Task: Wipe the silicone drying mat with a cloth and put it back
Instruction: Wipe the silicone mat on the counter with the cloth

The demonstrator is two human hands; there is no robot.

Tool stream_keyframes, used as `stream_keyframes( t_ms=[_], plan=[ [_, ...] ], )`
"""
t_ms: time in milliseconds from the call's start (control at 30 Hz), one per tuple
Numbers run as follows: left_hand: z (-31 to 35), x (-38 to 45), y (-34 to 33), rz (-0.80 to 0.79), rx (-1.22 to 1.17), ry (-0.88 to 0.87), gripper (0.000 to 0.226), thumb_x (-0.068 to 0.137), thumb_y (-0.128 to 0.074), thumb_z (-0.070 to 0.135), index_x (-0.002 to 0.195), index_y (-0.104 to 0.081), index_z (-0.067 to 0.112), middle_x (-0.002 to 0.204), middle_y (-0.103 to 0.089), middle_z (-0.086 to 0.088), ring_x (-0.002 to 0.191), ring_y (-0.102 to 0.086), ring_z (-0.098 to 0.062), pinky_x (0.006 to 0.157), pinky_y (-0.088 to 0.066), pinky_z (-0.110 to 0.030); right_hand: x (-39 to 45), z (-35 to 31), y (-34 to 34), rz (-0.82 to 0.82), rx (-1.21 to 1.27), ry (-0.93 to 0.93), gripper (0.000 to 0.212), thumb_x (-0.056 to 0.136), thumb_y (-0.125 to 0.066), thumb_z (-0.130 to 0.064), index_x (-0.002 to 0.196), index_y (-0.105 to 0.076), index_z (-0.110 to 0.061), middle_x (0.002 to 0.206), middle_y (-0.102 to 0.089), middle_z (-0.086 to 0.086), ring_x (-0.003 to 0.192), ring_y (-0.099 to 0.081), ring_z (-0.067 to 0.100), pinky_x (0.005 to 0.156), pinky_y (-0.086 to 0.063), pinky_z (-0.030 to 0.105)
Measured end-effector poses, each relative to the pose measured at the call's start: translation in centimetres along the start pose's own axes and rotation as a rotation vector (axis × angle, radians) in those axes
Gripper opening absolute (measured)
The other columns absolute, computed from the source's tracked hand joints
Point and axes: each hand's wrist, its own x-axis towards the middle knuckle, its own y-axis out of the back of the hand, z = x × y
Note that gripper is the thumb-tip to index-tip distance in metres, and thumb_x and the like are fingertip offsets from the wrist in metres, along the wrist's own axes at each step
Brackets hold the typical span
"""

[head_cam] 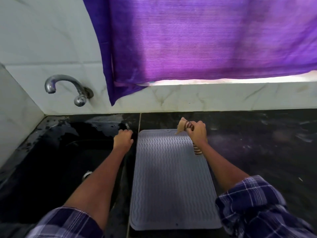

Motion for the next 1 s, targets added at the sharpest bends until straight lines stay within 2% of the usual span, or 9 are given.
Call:
stream_keyframes(
  t_ms=[167,233,300,433,600,700,833,900,1000],
  plan=[
    [-1.8,4.1,-1.7,-0.108,0.005,-0.142,0.053,0.097,-0.052,0.025,0.147,-0.034,0.021,0.150,-0.038,-0.003,0.139,-0.028,-0.025,0.110,-0.029,-0.046,1.9,-6.0,-4.7,-0.126,-0.087,0.081,0.032,0.090,-0.054,-0.018,0.120,-0.061,-0.009,0.118,-0.051,0.019,0.112,-0.048,0.033,0.090,-0.044,0.037],
    [-2.0,5.9,-2.3,-0.158,-0.024,-0.190,0.065,0.096,-0.055,0.030,0.152,-0.023,0.024,0.151,-0.036,-0.007,0.142,-0.023,-0.026,0.113,-0.022,-0.049,2.4,-8.2,-7.5,-0.154,-0.092,0.080,0.029,0.092,-0.049,-0.019,0.118,-0.059,-0.009,0.122,-0.048,0.018,0.112,-0.048,0.035,0.088,-0.043,0.037],
    [-2.0,7.6,-2.8,-0.217,-0.030,-0.260,0.079,0.092,-0.060,0.037,0.154,-0.013,0.025,0.150,-0.035,-0.012,0.143,-0.021,-0.026,0.115,-0.016,-0.052,2.2,-9.7,-10.9,-0.241,-0.161,0.116,0.031,0.094,-0.047,-0.020,0.122,-0.056,-0.009,0.130,-0.042,0.016,0.119,-0.045,0.035,0.094,-0.040,0.036],
    [-1.6,9.0,-4.7,-0.280,0.051,-0.384,0.094,0.089,-0.061,0.043,0.155,0.000,0.015,0.151,-0.034,-0.012,0.144,-0.020,-0.025,0.115,-0.007,-0.062,1.6,-9.4,-14.5,-0.282,-0.298,0.157,0.037,0.094,-0.043,-0.019,0.131,-0.050,-0.015,0.137,-0.046,0.012,0.129,-0.041,0.028,0.100,-0.033,0.037],
    [-1.8,9.5,-5.2,-0.280,0.058,-0.378,0.086,0.090,-0.058,0.044,0.154,-0.011,0.009,0.148,-0.038,-0.012,0.143,-0.024,-0.024,0.109,0.001,-0.070,2.5,-9.0,-14.3,-0.339,-0.481,0.221,0.048,0.098,-0.040,-0.023,0.145,-0.033,-0.029,0.129,-0.045,0.016,0.121,-0.042,0.034,0.098,-0.033,0.040],
    [-1.8,10.2,-5.1,-0.234,0.096,-0.378,0.061,0.098,-0.046,0.031,0.151,-0.023,0.012,0.143,-0.044,-0.008,0.139,-0.029,-0.022,0.107,0.003,-0.073,1.9,-11.2,-14.2,-0.353,-0.470,0.189,0.046,0.097,-0.045,-0.022,0.142,-0.041,-0.024,0.126,-0.050,0.017,0.118,-0.048,0.034,0.098,-0.037,0.039],
    [-1.7,10.5,-5.1,-0.148,0.184,-0.437,0.046,0.098,-0.043,0.023,0.143,-0.038,0.014,0.134,-0.052,-0.004,0.132,-0.037,-0.023,0.102,0.008,-0.075,-4.2,-12.7,-12.1,-0.357,-0.335,0.187,0.036,0.091,-0.051,-0.009,0.126,-0.057,-0.009,0.128,-0.058,0.012,0.118,-0.053,0.027,0.099,-0.039,0.032],
    [-1.6,10.6,-4.6,-0.155,0.190,-0.436,0.038,0.099,-0.042,0.023,0.137,-0.046,0.017,0.131,-0.054,-0.002,0.129,-0.039,-0.023,0.102,0.009,-0.076,-6.9,-12.8,-10.7,-0.475,-0.306,0.202,0.036,0.089,-0.053,-0.004,0.124,-0.059,-0.009,0.126,-0.059,0.012,0.117,-0.054,0.026,0.099,-0.040,0.031],
    [-1.5,10.7,-3.7,-0.209,0.145,-0.402,0.034,0.098,-0.044,0.021,0.132,-0.049,0.016,0.127,-0.055,-0.004,0.129,-0.040,-0.022,0.103,0.008,-0.076,-3.5,-14.0,-8.7,-0.636,-0.428,0.087,0.026,0.088,-0.060,-0.012,0.113,-0.063,-0.008,0.113,-0.064,0.012,0.106,-0.062,0.025,0.093,-0.050,0.033]
  ],
)
